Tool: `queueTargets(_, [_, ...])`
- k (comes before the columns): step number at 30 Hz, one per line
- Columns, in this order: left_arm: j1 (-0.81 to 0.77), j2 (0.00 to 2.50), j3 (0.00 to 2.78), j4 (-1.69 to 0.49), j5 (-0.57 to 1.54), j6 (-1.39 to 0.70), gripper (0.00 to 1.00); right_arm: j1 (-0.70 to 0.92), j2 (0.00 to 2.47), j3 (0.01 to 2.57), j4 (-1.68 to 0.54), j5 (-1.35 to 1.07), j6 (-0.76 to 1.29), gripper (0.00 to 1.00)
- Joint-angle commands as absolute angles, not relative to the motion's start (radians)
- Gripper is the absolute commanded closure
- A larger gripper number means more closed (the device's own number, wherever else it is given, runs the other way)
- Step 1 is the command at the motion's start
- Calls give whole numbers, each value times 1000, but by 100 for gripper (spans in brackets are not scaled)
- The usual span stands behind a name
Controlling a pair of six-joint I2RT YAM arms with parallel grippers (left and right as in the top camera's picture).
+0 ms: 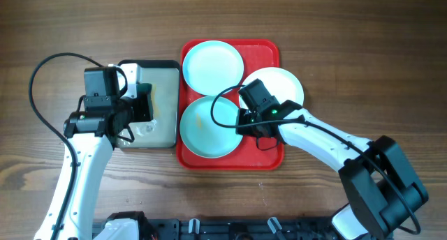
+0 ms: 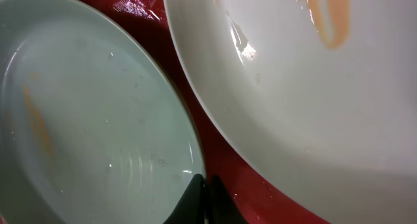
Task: Clean dirty plates on tray and stack at the side
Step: 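Dip and rub the held sponge in the black tray's water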
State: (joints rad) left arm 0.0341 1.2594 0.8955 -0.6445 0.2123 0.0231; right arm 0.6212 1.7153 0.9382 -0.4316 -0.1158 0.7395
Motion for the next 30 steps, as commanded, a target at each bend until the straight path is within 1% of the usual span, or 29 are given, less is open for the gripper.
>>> queueTargets(1, [30,1257,897,-646,251,75,96,624,1729,934,-427,-132,731,96])
queueTargets(8, [30,1257,897,-664,247,65,96,624,1729,934,-427,-132,733,96])
queueTargets(11, [30,1262,896,-678,131,35,96,624,1729,934,-423,-131,733,96])
queueTargets(12, [30,1261,896,-685,130,-12,96,624,1729,934,-423,-132,733,96])
queueTargets(17, [30,1266,895,-712,103,-62,96,624,1729,934,-424,-132,733,96])
queueTargets(19, [30,1279,886,-685,-17,-62,96,624,1729,934,-423,-132,733,96])
queueTargets(20, [30,1287,886,-684,-39,-65,96,624,1729,934,-423,-132,733,96])
queueTargets(23, [30,1293,884,-715,-36,-167,96,624,1729,934,-423,-132,733,96])
queueTargets(30, [30,1293,884,-712,-43,-213,96,624,1729,934,-424,-132,733,96])
